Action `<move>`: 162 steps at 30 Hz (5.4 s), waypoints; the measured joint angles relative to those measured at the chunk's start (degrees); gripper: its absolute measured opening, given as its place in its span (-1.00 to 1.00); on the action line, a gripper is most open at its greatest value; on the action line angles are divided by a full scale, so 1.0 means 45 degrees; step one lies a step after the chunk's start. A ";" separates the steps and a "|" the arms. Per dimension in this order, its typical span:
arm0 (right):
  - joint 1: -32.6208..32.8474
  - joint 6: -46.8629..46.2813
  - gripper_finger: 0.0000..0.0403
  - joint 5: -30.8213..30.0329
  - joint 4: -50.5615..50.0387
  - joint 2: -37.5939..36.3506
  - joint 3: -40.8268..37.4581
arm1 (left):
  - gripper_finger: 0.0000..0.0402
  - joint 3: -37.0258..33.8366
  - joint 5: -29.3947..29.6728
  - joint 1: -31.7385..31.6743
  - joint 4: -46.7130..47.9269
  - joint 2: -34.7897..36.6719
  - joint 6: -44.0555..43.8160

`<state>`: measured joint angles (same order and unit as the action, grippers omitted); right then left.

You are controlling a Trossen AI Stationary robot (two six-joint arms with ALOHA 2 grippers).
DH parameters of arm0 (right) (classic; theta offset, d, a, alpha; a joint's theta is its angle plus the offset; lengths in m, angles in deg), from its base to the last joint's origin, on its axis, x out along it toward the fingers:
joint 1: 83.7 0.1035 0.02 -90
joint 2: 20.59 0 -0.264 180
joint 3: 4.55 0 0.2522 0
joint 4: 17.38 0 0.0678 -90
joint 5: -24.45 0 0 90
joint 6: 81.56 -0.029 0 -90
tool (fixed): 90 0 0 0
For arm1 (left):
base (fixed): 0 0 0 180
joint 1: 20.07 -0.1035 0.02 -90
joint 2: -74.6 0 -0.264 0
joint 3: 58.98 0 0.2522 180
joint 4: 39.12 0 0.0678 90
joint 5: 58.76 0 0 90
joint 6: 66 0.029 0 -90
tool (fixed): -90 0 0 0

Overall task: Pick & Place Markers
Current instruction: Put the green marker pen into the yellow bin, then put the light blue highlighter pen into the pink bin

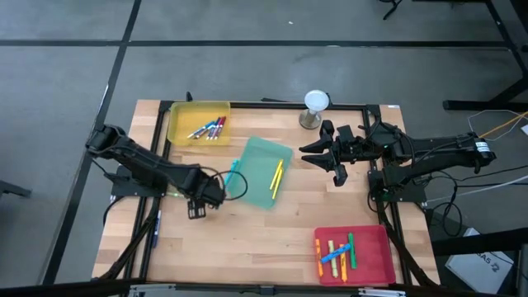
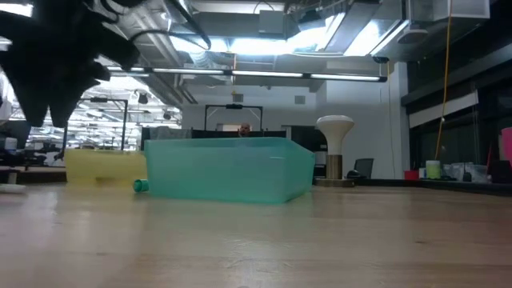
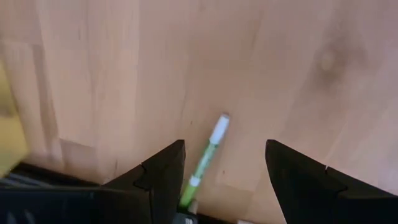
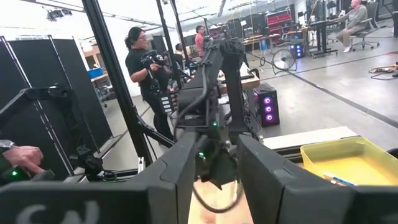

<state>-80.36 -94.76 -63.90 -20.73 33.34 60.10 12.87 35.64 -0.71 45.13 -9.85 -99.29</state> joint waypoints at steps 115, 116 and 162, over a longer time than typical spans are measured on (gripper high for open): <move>0.1032 -0.0323 -0.42 0.0219 0.1025 0.0957 -0.0005 | -0.99 -0.2602 0.1091 0.1305 -0.3707 0.3781 -0.0101; 0.1075 -0.0314 -0.42 0.0214 0.1035 0.0957 -0.0005 | -0.99 -0.2373 0.1209 0.1305 -0.3757 0.3781 -0.0089; 0.1491 -0.0697 -0.42 -0.0145 0.1078 0.0952 -0.0005 | -0.09 -0.1789 -0.0357 -0.4661 -0.4241 0.2707 -0.5433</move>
<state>-73.65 -97.90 -64.55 -15.87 37.62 60.08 4.82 34.04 -21.69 26.04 2.33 -123.73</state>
